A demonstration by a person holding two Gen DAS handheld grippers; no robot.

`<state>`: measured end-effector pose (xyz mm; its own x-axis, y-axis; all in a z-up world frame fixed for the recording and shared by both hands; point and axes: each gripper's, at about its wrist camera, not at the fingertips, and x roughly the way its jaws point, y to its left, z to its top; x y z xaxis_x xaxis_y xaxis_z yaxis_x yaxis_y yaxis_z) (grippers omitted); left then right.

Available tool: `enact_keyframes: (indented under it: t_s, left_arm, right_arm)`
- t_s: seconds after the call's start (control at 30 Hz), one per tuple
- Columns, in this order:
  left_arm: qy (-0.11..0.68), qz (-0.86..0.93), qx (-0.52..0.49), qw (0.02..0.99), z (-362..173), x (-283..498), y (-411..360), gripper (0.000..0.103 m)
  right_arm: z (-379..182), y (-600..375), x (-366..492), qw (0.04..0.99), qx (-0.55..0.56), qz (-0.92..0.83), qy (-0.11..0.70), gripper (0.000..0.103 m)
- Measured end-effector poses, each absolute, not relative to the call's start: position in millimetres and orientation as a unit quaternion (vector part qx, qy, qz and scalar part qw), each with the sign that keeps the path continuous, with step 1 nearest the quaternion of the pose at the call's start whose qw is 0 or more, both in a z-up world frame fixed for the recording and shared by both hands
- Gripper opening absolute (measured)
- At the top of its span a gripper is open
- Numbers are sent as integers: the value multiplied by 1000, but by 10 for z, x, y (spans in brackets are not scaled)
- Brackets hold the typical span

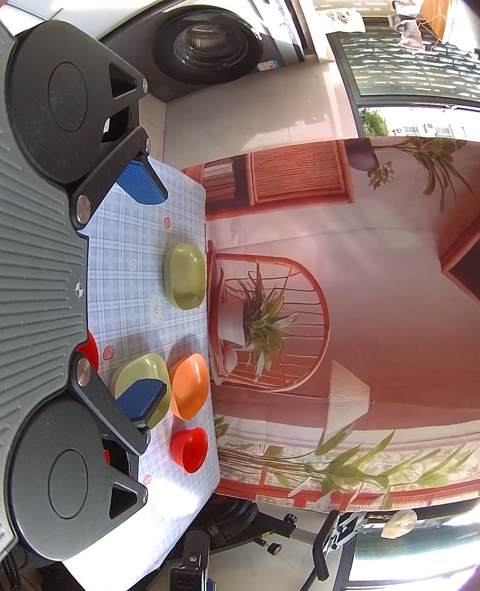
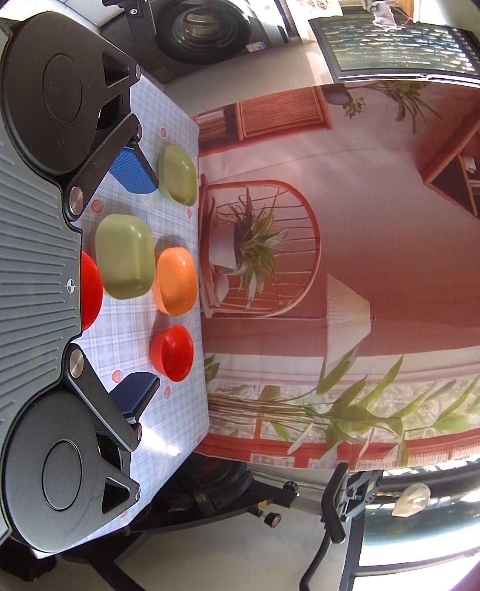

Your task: Organize plates and bowls

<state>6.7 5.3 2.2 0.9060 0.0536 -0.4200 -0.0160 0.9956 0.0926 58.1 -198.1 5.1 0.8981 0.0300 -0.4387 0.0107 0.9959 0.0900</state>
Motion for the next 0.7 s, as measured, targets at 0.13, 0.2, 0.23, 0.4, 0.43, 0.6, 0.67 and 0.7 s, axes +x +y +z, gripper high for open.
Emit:
enact_keyframes:
  t_s: [0.13,0.2,0.23,0.4,0.43,0.6,0.67,0.7]
  left_arm:
    - [214,32,57,975,44,237,101,101]
    - [216,33,56,974,51,335,136,101]
    - [218,33,54,974,50,384,155,101]
    - [222,37,58,973,-27,617,204,94]
    - [224,41,66,971,-61,658,188,94]
    - [265,42,86,959,-343,875,158,87]
    - [281,34,78,956,-474,934,172,84]
    - [286,33,70,955,-553,959,190,83]
  right_arm:
    - [84,-1998,732,983,28,22,180,103]
    - [97,-1987,800,986,28,33,164,103]
    - [98,-1983,873,986,33,40,160,103]
    - [43,-1919,1182,981,61,69,172,103]
    - [15,-1883,1233,979,60,74,178,103]
    - [-210,-1628,1476,974,42,71,211,103]
    - [-325,-1542,1494,976,24,77,201,102]
    - [-387,-1499,1501,977,20,80,199,102]
